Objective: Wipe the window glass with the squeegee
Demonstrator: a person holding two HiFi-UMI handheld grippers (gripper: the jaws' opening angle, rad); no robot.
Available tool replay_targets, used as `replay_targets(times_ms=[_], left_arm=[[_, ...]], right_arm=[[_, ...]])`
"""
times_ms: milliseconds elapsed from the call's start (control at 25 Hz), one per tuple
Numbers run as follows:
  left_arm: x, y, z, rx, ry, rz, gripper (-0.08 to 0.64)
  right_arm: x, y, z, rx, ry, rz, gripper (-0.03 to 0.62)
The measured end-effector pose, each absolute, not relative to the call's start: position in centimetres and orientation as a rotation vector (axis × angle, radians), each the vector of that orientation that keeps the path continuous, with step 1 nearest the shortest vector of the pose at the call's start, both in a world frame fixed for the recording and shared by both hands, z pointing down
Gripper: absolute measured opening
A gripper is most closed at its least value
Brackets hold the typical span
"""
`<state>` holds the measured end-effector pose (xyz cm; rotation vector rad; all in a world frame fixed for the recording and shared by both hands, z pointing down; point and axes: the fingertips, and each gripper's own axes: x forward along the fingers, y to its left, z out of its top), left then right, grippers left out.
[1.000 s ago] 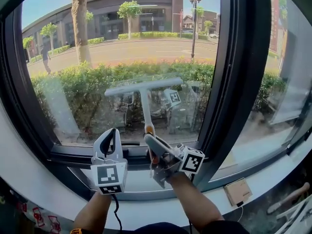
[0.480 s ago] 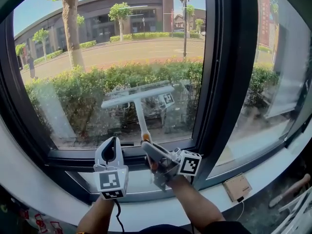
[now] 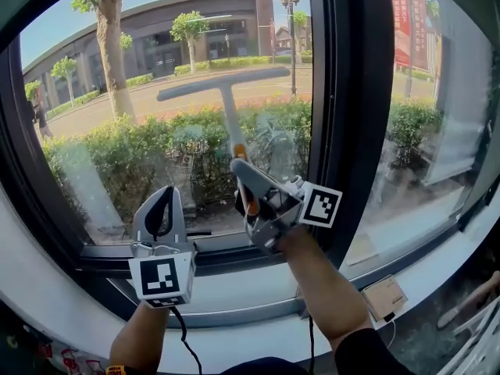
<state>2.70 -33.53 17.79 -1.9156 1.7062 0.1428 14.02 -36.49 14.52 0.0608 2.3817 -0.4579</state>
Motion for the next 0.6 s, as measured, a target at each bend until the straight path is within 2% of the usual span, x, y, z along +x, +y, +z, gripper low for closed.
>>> replay_targets(times_ms=[280,600], left_arm=[[4.6,-33.0,11.7,-1.869,1.643,0.195,0.018],[4.8,-32.7,11.0,-1.836,1.618,0.206,0.018]], right_arm=[[14.5,-37.3,5.2,0.094,2.369,-0.363,0.048],[14.9,-38.2,6.6,0.087,2.331,-0.445,0.048]])
